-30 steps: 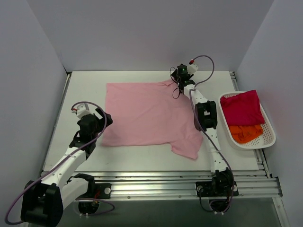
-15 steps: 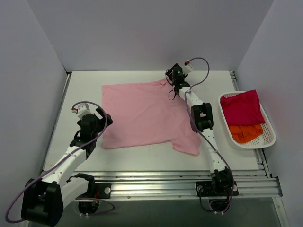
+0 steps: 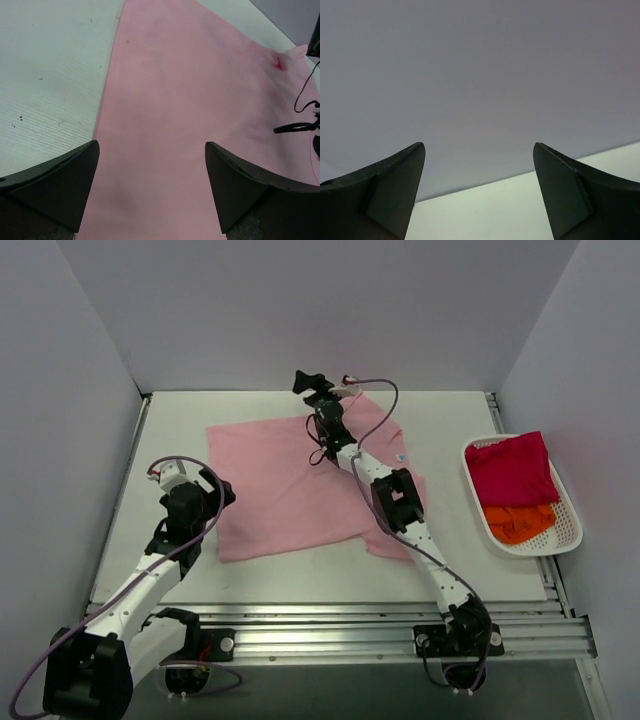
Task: Fold and stack the t-shirts
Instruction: Flatten the tshirt out
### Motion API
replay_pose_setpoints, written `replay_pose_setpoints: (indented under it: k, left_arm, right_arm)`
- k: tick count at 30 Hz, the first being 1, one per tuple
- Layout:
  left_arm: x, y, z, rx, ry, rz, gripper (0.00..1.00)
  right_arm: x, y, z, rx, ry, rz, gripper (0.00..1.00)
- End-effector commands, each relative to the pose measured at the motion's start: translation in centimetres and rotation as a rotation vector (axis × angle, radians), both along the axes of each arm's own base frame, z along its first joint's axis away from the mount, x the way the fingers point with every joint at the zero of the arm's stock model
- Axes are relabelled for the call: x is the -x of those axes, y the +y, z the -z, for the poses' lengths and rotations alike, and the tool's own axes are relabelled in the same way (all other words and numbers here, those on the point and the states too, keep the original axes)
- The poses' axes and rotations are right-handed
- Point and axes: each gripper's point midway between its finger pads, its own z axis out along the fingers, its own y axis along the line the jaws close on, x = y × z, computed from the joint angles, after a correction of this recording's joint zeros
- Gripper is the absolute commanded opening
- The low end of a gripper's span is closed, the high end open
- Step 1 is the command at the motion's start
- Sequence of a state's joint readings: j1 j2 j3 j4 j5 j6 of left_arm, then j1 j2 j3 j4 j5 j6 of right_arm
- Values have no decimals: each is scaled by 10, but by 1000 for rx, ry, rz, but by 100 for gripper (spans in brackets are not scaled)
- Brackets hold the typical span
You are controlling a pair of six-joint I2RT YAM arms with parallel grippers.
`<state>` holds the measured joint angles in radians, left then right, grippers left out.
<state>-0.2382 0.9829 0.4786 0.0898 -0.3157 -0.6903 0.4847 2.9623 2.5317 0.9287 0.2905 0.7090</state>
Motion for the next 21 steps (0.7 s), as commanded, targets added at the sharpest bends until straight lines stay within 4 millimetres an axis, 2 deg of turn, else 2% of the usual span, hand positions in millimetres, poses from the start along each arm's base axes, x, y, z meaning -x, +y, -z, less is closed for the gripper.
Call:
replay_pose_setpoints:
  k: [1,2,3,4,5,6,7,10,11,12,13,14,16,18,20,21]
  left_arm:
    - [-3,4,-14,-11,-40,-10,96]
    - [-4,4,-14,-11,-38,-9,96]
    - [-4,4,-14,-13,-36,-8,96]
    - [-5,3,-16,-11,-41,-5,96]
    - [-6,2,-16,-11,-43,-2,96]
    - [-7,1,-16,-16,-45,5,96]
    - [-10,-1,-16,-15,-43,16,96]
    - [-21,-12,-22,-11,-52,63,96]
    - [-25,-17,-25,-12,-58,87,96]
    - [-28,-22,-27,-10,-61,109,96]
    - [-32,-26,-23,-12,-39,128,96]
    - [-37,-36,-32,-3,-48,171,96]
    - [-36,-48,-29,-1,-25,212,96]
    - [-30,-53,-24,0,-7,210,96]
    - [-17,-59,-21,17,8,208,96]
    - [-11,-57,-15,12,19,195,96]
  right_arm:
    - [57,-34,-234,-165,-417,20,85]
    - [55,-33,-212,-100,-360,19,84]
    - [63,-38,-238,-61,-343,23,84]
    - [64,-40,-239,-9,-299,38,83]
    - [64,-40,-228,54,-237,49,82]
    - [70,-46,-236,135,-175,71,81]
    - [74,-52,-235,168,-133,88,79]
    - [93,-79,-218,292,20,165,76]
    - [100,-87,-213,321,54,187,79]
    - [116,-104,-203,351,115,234,81]
    - [124,-112,-197,355,144,252,82]
    - [131,-120,-190,365,175,267,84]
    - [152,-136,-173,413,275,280,85]
    - [174,-150,-159,460,375,295,84]
    - [197,-169,-121,488,486,327,84]
    - [213,-179,-129,456,483,347,84]
